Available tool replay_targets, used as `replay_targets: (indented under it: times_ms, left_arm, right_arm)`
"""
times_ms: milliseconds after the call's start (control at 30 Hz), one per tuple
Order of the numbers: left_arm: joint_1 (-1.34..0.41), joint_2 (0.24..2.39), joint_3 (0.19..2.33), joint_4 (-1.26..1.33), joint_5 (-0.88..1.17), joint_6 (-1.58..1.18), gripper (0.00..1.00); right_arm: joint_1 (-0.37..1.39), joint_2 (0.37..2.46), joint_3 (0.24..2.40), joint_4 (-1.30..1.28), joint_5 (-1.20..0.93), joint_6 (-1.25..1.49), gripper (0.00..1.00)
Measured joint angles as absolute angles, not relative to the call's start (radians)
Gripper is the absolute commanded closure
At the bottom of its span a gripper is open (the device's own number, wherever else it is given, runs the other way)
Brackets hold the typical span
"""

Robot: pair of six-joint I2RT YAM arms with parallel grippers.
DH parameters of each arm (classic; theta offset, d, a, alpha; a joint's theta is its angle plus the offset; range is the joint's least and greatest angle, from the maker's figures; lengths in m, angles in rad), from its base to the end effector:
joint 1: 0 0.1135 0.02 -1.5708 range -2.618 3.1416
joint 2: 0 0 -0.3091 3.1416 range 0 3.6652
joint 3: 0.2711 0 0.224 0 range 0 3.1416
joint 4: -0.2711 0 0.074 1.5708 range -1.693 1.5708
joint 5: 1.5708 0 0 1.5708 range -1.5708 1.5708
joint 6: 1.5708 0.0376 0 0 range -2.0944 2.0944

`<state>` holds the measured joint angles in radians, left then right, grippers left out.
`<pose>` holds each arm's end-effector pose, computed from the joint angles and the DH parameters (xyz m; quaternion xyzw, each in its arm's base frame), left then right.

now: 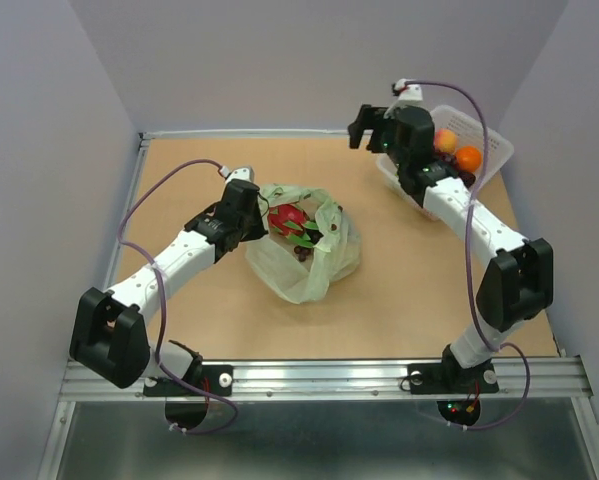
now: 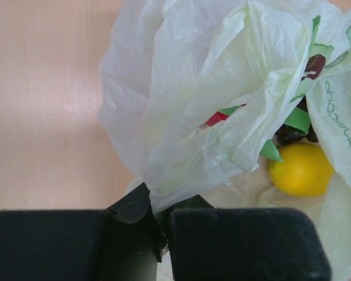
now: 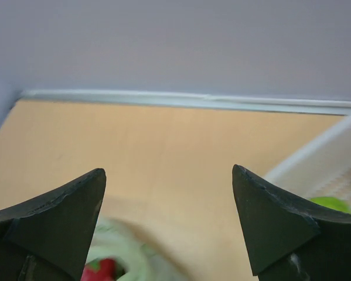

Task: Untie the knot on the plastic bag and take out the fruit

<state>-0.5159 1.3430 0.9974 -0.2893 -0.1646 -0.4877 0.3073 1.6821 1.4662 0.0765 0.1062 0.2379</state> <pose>0.2318 -0.1244 0.3321 -0.0245 0.8899 -0.1519 0.4294 0.3713 0.1137 0.4176 0.0087 0.7543 0.1378 0.6418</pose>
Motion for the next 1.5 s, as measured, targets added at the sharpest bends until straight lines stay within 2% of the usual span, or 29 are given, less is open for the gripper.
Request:
replay_targets:
  times_ms: [200, 300, 433, 500, 600, 667, 800, 933, 1067, 1200, 1500]
  left_arm:
    - [-0.516, 1.343, 0.997, -0.276, -0.158, -0.452, 0.88]
    - [-0.516, 1.337, 0.997, -0.271, -0.157, -0.443, 0.88]
    - [-0.516, 1.298, 0.967, -0.25, -0.158, -0.443, 0.88]
    - [-0.516, 1.274, 0.948, -0.244, -0.158, -0.444, 0.88]
    - [-0.516, 1.251, 0.918, -0.23, -0.157, -0.447, 0.88]
    - [-0.516, 1.245, 0.903, -0.228, -0.157, -0.448, 0.88]
    - [-0.519, 1.239, 0.875, -0.215, -0.151, -0.45, 0.89]
    - [-0.539, 1.233, 0.85, -0.203, -0.146, -0.45, 0.89]
    - [-0.565, 1.233, 0.842, -0.198, -0.135, -0.452, 0.88]
    - [-0.598, 1.233, 0.842, -0.182, -0.13, -0.458, 0.88]
    - [-0.622, 1.245, 0.842, -0.173, -0.132, -0.478, 0.89]
  right_arm:
    - [0.62, 1.602, 1.451, -0.033, 0.031, 0.204, 0.13]
    - [0.758, 1.563, 1.397, -0.088, 0.022, 0.21, 0.21]
    - [0.829, 1.534, 1.289, -0.126, -0.001, 0.24, 0.33]
    - [0.825, 1.524, 1.211, -0.136, -0.004, 0.266, 0.42]
    - [0.817, 1.508, 1.088, -0.197, 0.044, 0.324, 0.48]
    - [0.814, 1.493, 1.02, -0.241, 0.095, 0.364, 0.48]
    - [0.797, 1.414, 0.879, -0.339, 0.214, 0.471, 0.38]
    - [0.764, 1.355, 0.831, -0.385, 0.284, 0.535, 0.3]
    - [0.747, 1.349, 0.832, -0.401, 0.339, 0.544, 0.29]
    - [0.749, 1.37, 0.875, -0.43, 0.328, 0.464, 0.28]
    - [0.794, 1.416, 1.186, -0.436, 0.134, 0.211, 0.27]
